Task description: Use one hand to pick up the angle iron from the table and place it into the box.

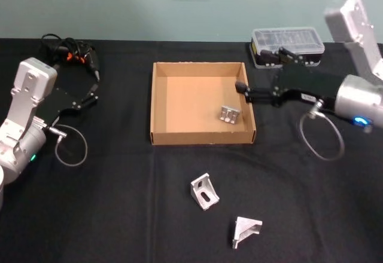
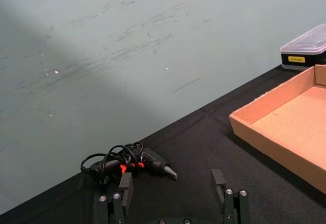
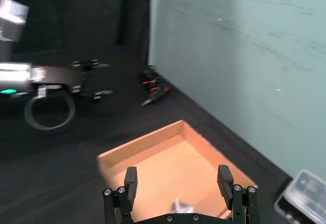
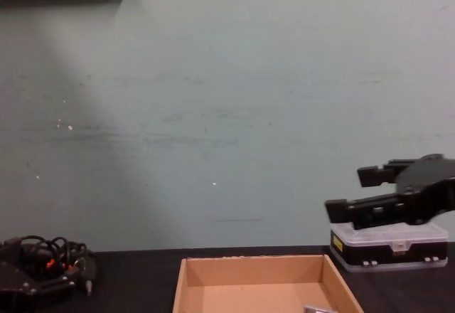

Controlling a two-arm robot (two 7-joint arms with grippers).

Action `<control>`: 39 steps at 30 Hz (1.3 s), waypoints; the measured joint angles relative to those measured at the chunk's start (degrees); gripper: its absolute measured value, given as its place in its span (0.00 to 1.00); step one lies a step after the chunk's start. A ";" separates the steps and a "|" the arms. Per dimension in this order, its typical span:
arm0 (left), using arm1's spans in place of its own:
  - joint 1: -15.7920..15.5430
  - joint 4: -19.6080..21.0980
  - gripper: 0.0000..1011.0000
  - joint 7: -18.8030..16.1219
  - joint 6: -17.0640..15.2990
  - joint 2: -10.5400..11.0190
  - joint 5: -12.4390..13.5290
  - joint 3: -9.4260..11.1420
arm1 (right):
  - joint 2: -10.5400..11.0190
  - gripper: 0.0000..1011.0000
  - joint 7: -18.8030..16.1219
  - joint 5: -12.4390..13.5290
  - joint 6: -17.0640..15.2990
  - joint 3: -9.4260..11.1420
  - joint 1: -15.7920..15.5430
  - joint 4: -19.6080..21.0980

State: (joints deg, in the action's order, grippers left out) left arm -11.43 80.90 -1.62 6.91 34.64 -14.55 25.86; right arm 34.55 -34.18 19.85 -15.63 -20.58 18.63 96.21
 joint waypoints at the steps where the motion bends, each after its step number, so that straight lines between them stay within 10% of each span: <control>1: 0.00 0.00 0.99 0.00 0.00 0.00 0.00 0.00 | 0.77 0.99 -0.63 0.54 -0.31 0.18 -0.35 0.77; 16: 0.00 0.00 0.99 0.00 0.00 0.00 0.00 0.00 | 13.69 0.99 -10.67 7.86 -4.09 0.14 -7.17 10.45; 39: 0.00 0.00 0.99 0.00 0.00 0.00 0.00 0.00 | 19.21 0.99 -14.60 7.40 -4.70 -7.59 -7.88 9.90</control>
State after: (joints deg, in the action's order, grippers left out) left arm -11.43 80.90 -1.62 6.91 34.65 -14.55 25.86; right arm 53.77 -48.79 27.25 -20.33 -28.17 10.76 106.12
